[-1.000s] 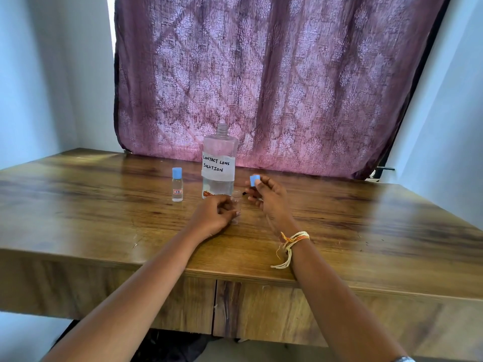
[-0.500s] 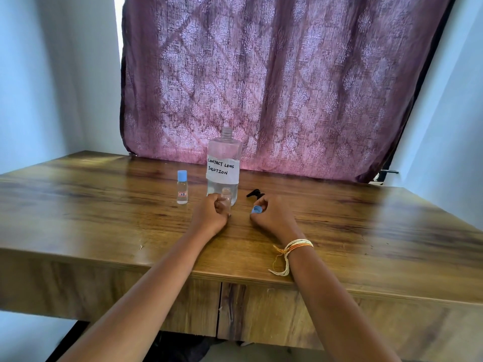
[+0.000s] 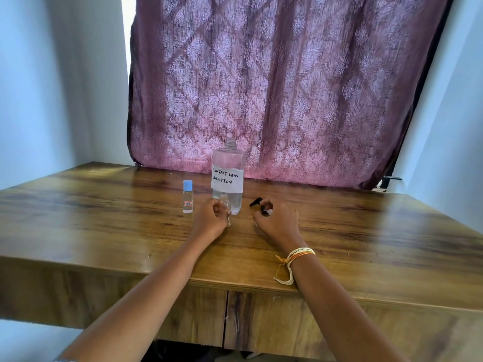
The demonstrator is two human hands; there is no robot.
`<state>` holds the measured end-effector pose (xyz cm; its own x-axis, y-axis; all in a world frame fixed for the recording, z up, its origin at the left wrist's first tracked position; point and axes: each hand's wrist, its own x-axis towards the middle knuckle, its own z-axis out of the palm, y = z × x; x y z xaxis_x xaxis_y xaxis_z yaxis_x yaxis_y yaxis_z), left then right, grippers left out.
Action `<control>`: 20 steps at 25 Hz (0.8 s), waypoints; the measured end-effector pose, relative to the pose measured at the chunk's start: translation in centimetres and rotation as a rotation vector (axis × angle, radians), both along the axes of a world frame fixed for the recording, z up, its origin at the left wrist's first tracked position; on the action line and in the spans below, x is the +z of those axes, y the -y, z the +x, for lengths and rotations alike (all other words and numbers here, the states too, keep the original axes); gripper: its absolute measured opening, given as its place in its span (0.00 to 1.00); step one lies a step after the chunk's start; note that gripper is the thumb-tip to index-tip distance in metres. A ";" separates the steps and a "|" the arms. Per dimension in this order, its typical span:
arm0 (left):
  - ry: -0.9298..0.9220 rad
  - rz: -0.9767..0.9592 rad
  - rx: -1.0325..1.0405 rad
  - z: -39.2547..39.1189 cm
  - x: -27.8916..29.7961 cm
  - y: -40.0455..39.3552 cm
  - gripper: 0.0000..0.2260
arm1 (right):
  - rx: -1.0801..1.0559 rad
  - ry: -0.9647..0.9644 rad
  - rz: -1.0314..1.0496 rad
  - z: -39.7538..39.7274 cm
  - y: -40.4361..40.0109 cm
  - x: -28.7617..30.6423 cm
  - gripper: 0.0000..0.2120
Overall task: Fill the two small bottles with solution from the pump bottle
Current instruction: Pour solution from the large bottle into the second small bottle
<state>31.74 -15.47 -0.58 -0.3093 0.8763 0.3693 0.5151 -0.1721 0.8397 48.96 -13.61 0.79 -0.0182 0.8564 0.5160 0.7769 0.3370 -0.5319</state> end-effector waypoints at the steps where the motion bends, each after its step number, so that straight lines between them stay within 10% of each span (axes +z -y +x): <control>1: -0.025 0.000 -0.019 -0.2 0.1 -0.1 0.12 | 0.015 -0.036 0.043 -0.2 0.1 0.1 0.13; 11: -0.008 0.029 -0.069 -4.2 0.4 -0.4 0.10 | 0.345 -0.528 -0.118 -5.1 -4.1 5.3 0.40; 20: -0.002 0.012 -0.110 -4.4 0.0 -1.0 0.04 | 0.589 -0.473 -0.045 -7.6 -8.3 7.3 0.09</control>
<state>27.37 -14.51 -0.55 -0.2104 0.9006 0.3803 0.4943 -0.2376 0.8362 41.33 -5.30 8.11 -0.2646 0.7938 0.5476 0.1604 0.5962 -0.7867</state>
